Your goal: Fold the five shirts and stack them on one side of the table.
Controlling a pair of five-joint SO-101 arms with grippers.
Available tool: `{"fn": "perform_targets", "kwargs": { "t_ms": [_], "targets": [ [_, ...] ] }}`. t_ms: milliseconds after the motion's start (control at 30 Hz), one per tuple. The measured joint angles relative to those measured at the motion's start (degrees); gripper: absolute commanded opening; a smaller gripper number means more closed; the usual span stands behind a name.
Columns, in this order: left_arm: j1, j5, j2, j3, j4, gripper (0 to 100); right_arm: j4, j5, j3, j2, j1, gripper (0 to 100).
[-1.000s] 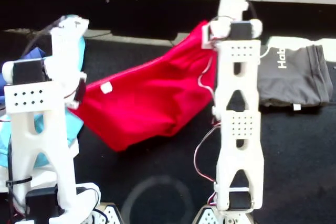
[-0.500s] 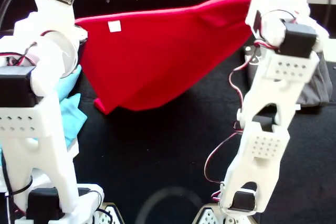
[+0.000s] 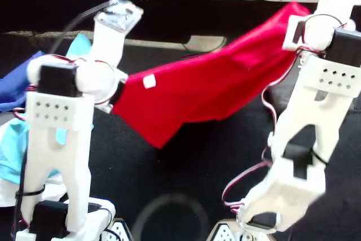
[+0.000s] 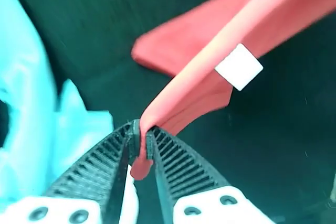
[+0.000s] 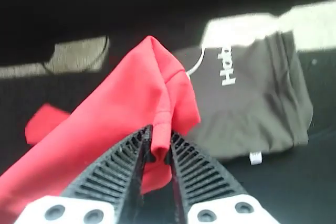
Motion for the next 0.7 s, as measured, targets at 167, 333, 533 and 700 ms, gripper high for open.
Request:
{"fn": "perform_targets", "kwargs": {
  "t_ms": [167, 333, 533, 700],
  "targets": [
    [0.0, 0.5, 0.0, 12.1, -2.5, 1, -5.1, 0.1, 38.8, -14.6, -2.9, 0.5],
    [2.0, 0.6, 0.0, 24.5, -6.6, 1, -14.0, 0.0, 72.4, -30.2, -3.0, 1.0],
    [2.1, 0.6, 0.0, 34.6, -12.7, 1, -14.9, 4.8, 92.1, -46.1, -2.8, 16.0],
    [2.1, 0.6, 0.0, 36.3, -13.9, 1, -15.5, 13.9, 97.9, -51.1, -2.9, 15.5]
  ]
}}
